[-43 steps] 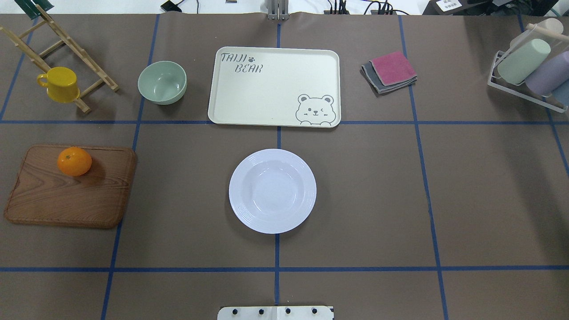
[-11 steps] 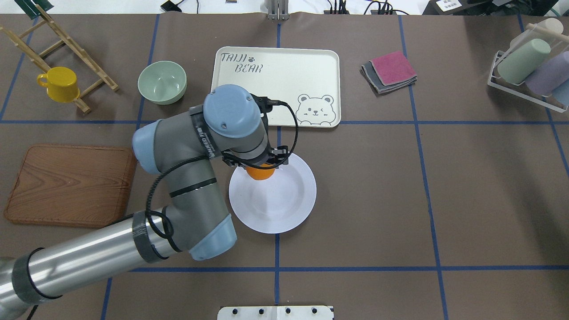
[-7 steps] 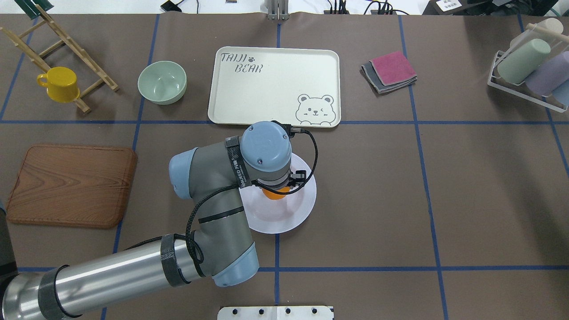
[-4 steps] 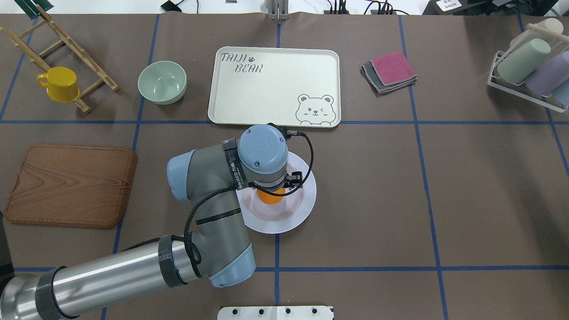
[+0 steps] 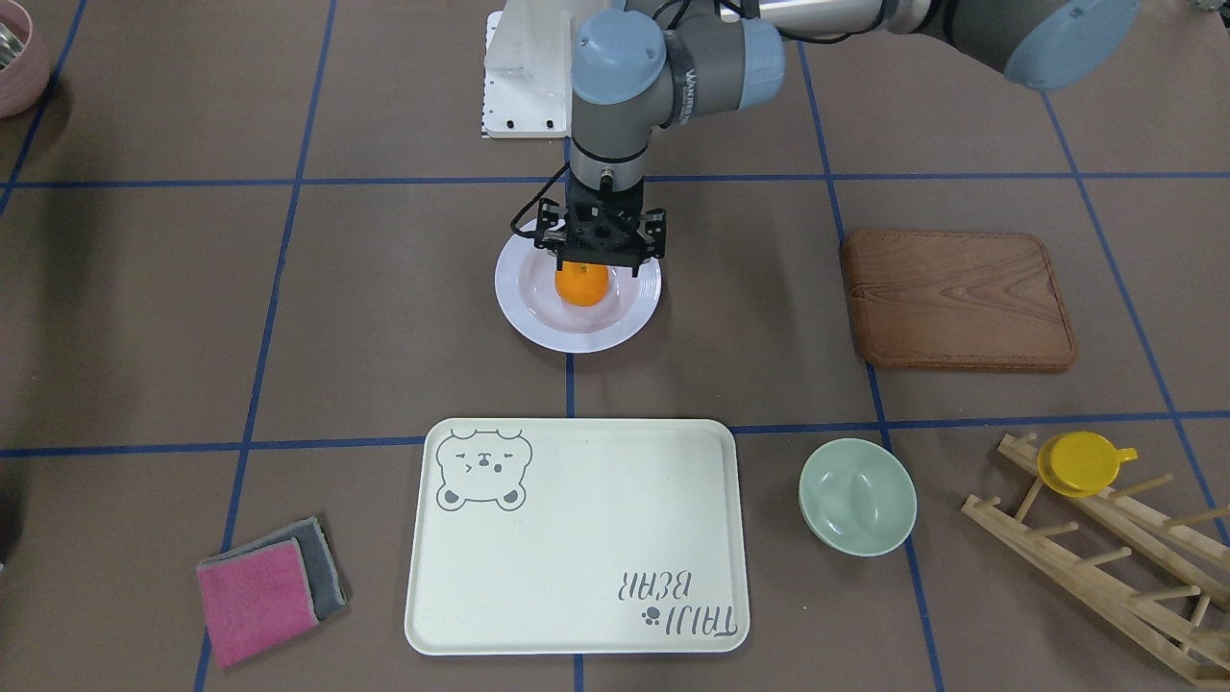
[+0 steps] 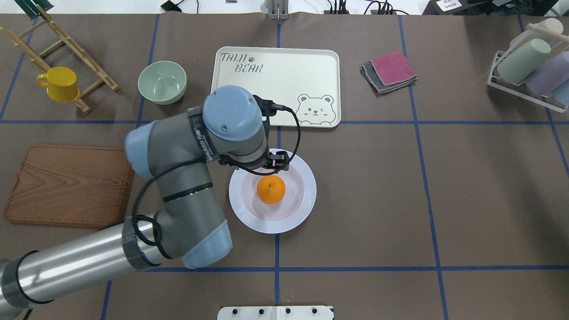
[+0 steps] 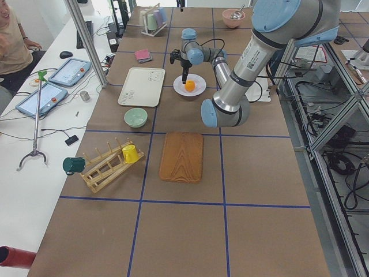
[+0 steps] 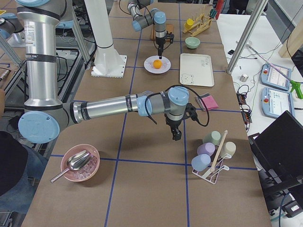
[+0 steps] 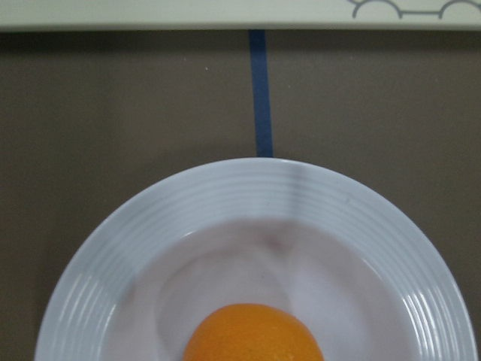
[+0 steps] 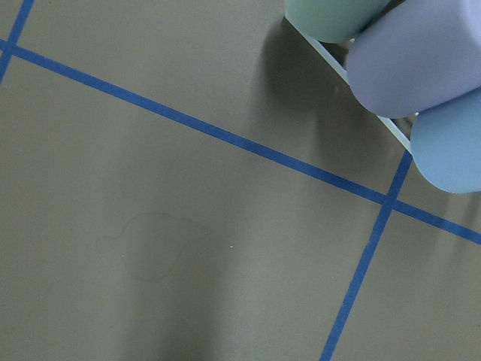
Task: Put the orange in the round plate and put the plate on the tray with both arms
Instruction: 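Open the left gripper to set the orange on the plate, then withdraw the left arm while the right gripper reaches toward the plate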
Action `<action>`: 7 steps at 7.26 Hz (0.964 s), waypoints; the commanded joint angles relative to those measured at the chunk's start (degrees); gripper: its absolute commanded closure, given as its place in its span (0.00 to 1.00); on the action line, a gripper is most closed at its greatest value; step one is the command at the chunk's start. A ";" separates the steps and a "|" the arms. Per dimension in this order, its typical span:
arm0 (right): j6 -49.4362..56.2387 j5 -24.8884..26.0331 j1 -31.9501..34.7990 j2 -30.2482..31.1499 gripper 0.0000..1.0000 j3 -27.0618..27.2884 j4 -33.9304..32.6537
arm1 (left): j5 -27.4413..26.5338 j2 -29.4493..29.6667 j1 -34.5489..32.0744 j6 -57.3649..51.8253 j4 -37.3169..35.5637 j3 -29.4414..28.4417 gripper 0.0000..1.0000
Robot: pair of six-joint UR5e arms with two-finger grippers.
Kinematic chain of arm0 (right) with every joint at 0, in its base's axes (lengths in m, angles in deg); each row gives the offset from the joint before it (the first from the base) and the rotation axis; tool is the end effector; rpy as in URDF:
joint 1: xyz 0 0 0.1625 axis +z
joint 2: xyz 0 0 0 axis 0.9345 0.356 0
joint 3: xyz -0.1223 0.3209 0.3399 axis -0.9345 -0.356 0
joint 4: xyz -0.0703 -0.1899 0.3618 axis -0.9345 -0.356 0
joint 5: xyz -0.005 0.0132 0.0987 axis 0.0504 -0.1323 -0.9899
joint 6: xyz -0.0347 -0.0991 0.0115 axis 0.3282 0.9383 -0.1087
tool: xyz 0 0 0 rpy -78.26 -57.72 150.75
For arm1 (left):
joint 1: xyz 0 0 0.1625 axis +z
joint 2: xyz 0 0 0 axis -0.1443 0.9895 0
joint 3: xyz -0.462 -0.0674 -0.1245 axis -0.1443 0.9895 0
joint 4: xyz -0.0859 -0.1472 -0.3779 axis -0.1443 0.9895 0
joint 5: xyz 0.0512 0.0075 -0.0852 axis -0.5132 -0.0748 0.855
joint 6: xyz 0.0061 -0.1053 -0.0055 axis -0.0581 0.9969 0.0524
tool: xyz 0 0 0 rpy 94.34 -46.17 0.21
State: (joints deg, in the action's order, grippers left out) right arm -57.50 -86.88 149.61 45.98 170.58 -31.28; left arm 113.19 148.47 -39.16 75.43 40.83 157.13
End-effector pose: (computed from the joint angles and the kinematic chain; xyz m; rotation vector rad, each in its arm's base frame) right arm -0.0260 -0.4931 0.6164 0.1640 -0.8274 -0.3371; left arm 0.5659 -0.4567 0.2068 0.1464 0.8208 0.1007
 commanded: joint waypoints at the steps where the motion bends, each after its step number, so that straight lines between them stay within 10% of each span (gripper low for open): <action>1: -15.04 -2.72 -3.28 -1.38 0.00 0.74 7.17 | 2.99 -10.69 -9.95 -22.19 -9.41 13.26 0.01; 5: -64.51 -0.71 -17.24 -6.80 0.00 1.18 35.05 | 11.92 -25.74 -31.84 -53.26 -10.84 14.91 0.00; 7: -81.50 11.27 -28.11 -9.71 0.00 7.22 35.97 | 14.33 -30.24 -40.20 -66.27 -10.41 11.75 0.00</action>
State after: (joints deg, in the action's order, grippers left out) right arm -127.47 -82.67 128.15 38.57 174.60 3.45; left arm 126.21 121.47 -74.27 18.07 30.17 170.57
